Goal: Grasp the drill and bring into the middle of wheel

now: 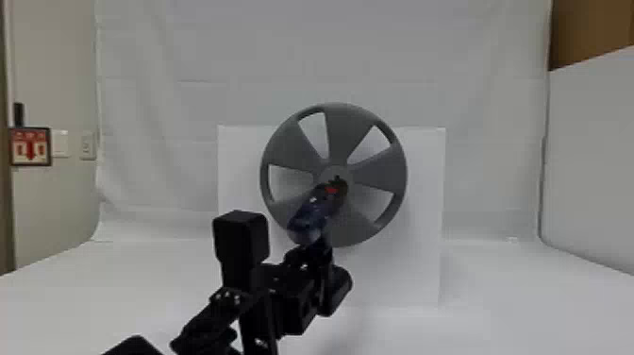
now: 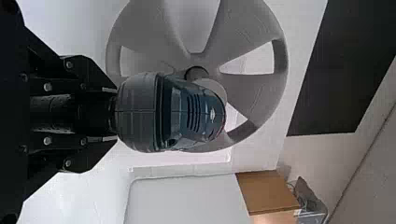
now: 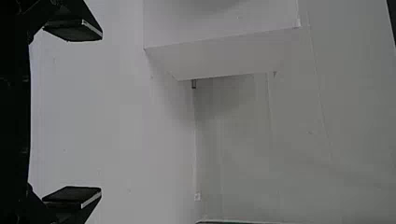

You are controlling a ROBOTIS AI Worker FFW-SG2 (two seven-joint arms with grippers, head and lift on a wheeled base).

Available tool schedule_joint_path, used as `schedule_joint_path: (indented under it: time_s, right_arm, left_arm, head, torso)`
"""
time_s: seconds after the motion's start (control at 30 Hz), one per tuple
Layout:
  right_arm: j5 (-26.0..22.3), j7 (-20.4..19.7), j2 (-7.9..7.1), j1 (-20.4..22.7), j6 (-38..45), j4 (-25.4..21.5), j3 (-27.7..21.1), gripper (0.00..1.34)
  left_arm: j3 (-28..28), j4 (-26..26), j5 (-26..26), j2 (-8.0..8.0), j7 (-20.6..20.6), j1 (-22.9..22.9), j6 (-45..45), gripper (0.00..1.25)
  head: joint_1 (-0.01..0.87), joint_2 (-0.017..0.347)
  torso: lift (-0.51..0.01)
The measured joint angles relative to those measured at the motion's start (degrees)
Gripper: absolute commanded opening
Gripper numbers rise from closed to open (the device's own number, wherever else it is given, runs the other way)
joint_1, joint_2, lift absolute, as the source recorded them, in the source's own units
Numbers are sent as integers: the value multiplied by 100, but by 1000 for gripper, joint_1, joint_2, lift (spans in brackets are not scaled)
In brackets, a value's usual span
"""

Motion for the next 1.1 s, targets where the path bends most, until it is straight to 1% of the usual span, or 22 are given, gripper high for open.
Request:
schedule_joint_path:
  time_s: [0.3, 0.63, 1.1]
  right_arm:
    - [5, 0, -15, 8, 11, 0, 13, 1209]
    - [5, 0, -27, 16, 24, 0, 29, 1209]
    - [14, 0, -27, 18, 24, 0, 36, 1209]
  left_arm:
    - [34, 149, 6, -25, 151, -43, 0, 32]
    - [62, 272, -33, -61, 154, -111, 0, 32]
    - [55, 285, -34, -69, 154, -132, 0, 32]
  head:
    - [54, 31]
    - [54, 31]
    - [54, 31]
  torso:
    - [-403]
    - [-403]
    - [-403]
